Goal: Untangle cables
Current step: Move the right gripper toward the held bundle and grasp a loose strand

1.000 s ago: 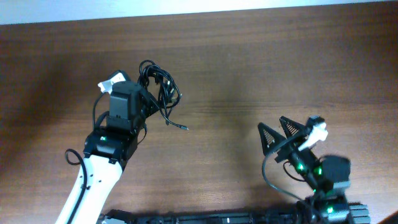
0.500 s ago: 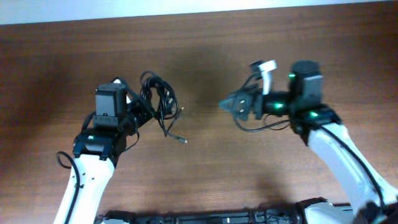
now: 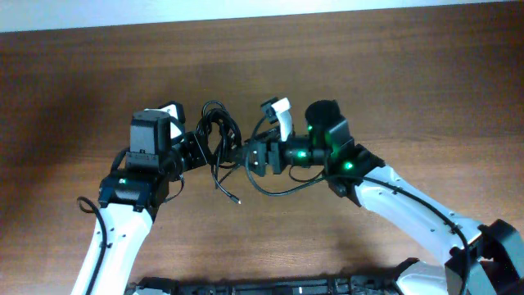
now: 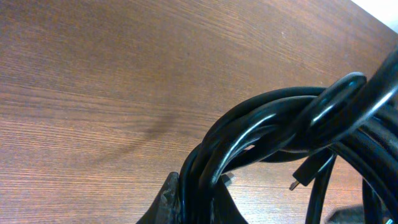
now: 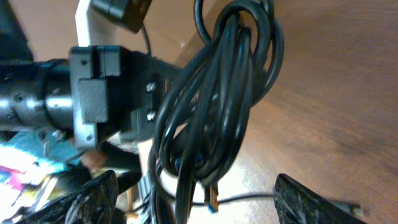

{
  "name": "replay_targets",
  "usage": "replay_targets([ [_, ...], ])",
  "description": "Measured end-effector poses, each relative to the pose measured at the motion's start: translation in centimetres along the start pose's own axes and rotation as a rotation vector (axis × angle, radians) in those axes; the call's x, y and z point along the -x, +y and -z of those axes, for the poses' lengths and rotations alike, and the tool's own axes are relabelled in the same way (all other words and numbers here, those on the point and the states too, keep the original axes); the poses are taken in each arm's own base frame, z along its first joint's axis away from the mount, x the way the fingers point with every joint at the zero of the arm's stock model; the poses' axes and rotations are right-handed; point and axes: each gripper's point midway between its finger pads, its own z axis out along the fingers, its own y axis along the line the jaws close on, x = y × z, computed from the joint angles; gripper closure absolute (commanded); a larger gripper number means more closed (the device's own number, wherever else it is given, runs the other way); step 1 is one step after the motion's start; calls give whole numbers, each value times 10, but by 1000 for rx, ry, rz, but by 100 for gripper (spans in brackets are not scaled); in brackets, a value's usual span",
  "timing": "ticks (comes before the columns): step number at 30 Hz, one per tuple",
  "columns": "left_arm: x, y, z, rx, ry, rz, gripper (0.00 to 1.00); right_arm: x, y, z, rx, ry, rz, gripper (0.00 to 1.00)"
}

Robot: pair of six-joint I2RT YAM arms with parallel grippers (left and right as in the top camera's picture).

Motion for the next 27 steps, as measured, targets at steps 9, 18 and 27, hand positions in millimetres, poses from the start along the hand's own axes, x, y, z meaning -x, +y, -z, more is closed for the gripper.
replay_targets([
  [9, -12, -5, -1, -2, 40, -17, 100, 26, -5, -9, -123, -160, 51, 42],
  [18, -27, -19, -4, 18, 57, -218, 100, 22, -35, -7, -245, -166, -25, 96],
  [27, 0, -45, 15, -142, -87, -386, 100, 34, -19, 6, -185, -122, 115, 96],
])
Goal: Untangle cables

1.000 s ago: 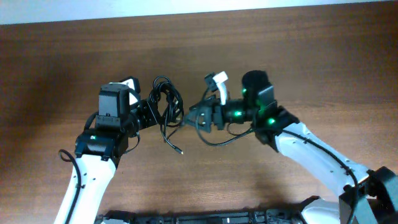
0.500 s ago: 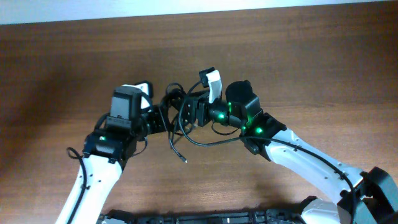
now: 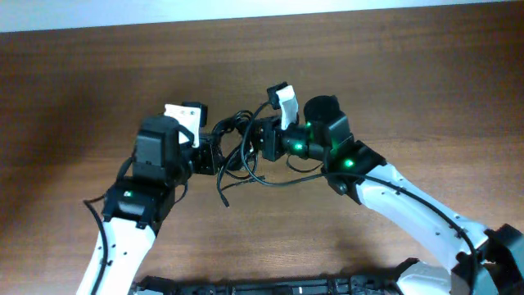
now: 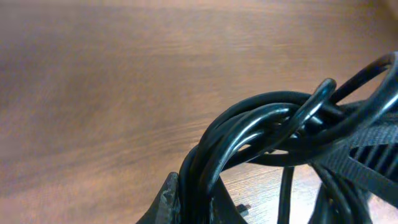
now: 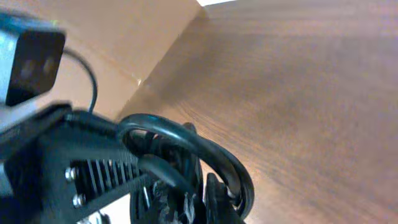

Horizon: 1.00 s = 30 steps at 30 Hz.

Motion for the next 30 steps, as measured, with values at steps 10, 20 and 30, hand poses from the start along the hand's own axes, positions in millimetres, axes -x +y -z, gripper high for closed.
replay_targets([
  [10, 3, -28, 15, -307, -14, -123, 100, -7, -16, 20, 57, 72, 167, 87],
  [20, 24, 0, 21, -100, -100, -6, 100, -32, -28, 23, 109, 153, 114, 1],
  [30, 23, 38, 7, 81, -100, 303, 100, -46, 9, 17, 196, 193, 146, 32],
])
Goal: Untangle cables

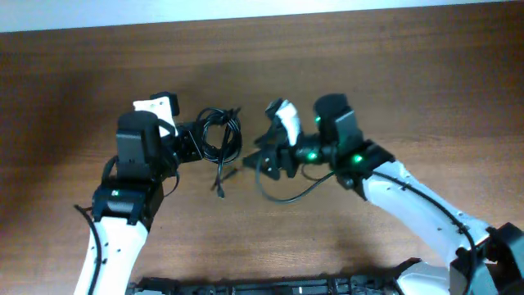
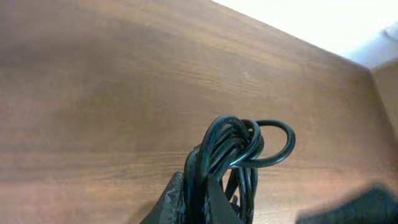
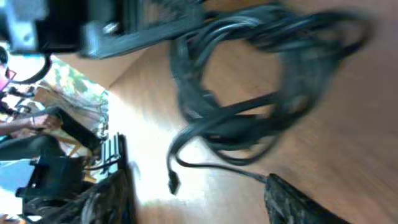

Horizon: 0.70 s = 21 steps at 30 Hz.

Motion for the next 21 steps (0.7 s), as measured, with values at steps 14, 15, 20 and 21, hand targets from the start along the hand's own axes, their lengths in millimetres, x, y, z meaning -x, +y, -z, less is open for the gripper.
replay_targets([
  [14, 5, 20, -6, 102, -47, 362, 100, -45, -12, -68, -365, 83, 91, 90],
  [15, 4, 21, -6, 103, -44, 366, 100, -44, -14, -68, -371, 75, 89, 96],
  [20, 1, 24, -6, 122, -34, 366, 100, -34, -13, -68, -368, 30, 51, 96],
  [21, 0, 24, -6, 125, -33, 353, 100, -34, -12, -68, -363, 30, 47, 96],
])
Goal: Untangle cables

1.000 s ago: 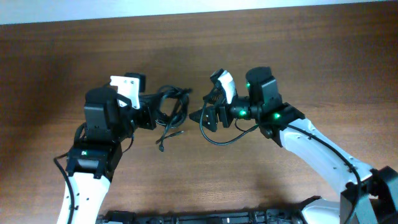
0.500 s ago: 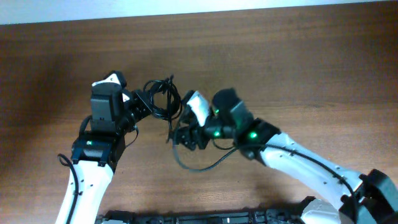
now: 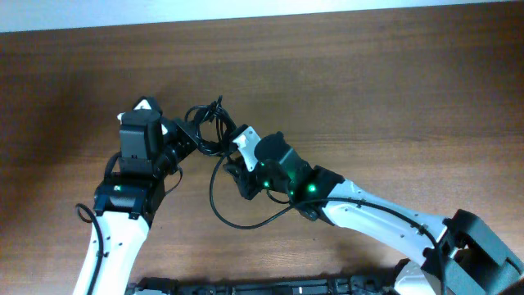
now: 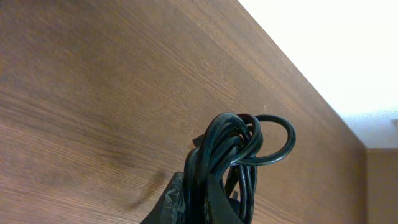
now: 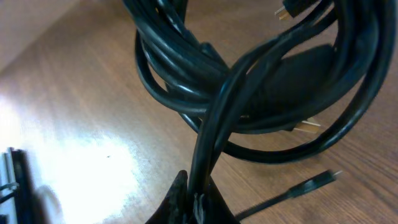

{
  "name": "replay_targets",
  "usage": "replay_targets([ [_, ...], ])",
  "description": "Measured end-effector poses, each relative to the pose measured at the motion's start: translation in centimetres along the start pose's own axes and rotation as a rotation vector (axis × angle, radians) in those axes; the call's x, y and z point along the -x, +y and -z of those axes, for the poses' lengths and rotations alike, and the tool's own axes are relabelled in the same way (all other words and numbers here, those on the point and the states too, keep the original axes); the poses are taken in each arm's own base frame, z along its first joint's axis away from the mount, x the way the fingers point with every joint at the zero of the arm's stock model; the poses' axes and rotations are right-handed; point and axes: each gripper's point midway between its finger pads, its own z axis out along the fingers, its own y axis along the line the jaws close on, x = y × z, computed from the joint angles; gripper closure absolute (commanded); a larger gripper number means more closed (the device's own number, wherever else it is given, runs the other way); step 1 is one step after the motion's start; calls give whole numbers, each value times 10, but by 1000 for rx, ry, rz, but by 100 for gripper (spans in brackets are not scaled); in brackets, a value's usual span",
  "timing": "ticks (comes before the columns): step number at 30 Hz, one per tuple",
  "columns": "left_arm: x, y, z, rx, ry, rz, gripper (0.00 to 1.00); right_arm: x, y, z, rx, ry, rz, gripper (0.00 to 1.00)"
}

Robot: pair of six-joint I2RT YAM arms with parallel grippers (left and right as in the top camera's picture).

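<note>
A knot of black cables [image 3: 206, 129] hangs between my two grippers above the brown table. My left gripper [image 3: 187, 139] is shut on the bundle's coiled loops [image 4: 231, 149], which stick up from its fingers [image 4: 173, 200]. My right gripper [image 3: 232, 168] is shut on a cable strand [image 5: 211, 137] that runs up into the coil [image 5: 261, 74]. A long loose loop [image 3: 237, 217] trails down onto the table. Small plug ends [image 5: 292, 11] show in the right wrist view.
The wooden table [image 3: 393, 98] stretches round both arms. A pale wall edge [image 4: 323, 56] shows past the table's far side. A dark rack edge [image 3: 270, 287] runs along the table's front.
My right gripper was open and apart from the bundle at centre right. Now it sits close under the bundle at the left, shut on a strand. The left gripper still holds the coil.
Both grippers flanked the bundle, the left shut on it, the right open. Then the right was shut on a loop beside the left. Then it stood open and apart while the left held the coil. Now the right grips a strand again.
</note>
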Motion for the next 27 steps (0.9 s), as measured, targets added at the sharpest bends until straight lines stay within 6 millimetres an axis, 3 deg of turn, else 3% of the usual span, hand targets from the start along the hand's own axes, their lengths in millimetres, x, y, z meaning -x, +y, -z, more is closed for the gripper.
replay_targets([
  [6, 2, 0, 1, 6, -8, -164, 100, 25, 15, 28, 154, -41, -128, 96],
  [16, -8, -21, 3, -119, 39, -427, 100, 25, 28, 33, 254, -5, -245, 96],
  [22, -16, -31, 4, -189, 64, -536, 100, 37, -7, 41, 208, -36, -391, 96],
  [27, -31, -44, 8, -294, 124, -581, 100, 40, -15, 42, 187, -52, -414, 96],
])
